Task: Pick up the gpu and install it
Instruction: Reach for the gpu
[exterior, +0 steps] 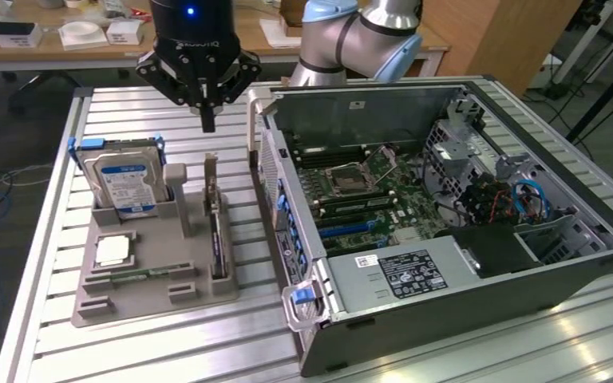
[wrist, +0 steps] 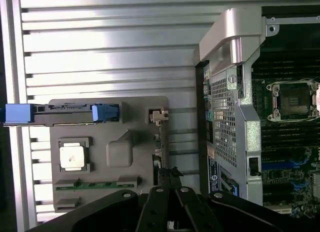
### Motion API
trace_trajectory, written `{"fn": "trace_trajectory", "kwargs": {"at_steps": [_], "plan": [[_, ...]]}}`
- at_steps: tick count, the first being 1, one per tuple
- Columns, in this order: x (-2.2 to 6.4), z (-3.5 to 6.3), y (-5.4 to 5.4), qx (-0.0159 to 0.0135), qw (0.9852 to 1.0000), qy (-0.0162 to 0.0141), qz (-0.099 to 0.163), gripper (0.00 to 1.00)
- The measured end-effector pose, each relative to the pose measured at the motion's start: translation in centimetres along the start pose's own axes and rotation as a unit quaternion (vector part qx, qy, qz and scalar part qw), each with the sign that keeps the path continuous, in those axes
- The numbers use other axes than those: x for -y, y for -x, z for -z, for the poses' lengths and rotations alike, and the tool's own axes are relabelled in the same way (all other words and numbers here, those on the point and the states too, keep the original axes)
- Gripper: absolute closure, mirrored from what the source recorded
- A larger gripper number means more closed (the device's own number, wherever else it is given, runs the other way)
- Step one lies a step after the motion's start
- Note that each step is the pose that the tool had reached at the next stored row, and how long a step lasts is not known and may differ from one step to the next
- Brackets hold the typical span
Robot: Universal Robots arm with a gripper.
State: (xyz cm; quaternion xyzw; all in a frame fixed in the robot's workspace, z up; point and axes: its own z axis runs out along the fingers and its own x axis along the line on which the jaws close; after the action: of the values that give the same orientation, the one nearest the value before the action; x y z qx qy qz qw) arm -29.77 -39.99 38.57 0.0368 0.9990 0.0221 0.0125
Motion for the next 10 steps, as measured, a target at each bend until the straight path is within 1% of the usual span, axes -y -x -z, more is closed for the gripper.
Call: {"fn": "trace_trajectory", "kwargs": {"at_steps": [2, 5, 6, 7, 10], "plan": [[0.0, 0.0, 0.0, 0.0, 1.0, 0.0, 0.0, 0.89], [0.0, 0.0, 0.0, 0.0, 1.0, 0.0, 0.0, 0.71], [0.0, 0.0, 0.0, 0.0, 1.0, 0.0, 0.0, 0.71], [0.0, 0.0, 0.0, 0.0, 1.0, 0.0, 0.0, 0.64], [0.0, 0.0, 0.0, 0.0, 1.0, 0.0, 0.0, 0.64]]}}
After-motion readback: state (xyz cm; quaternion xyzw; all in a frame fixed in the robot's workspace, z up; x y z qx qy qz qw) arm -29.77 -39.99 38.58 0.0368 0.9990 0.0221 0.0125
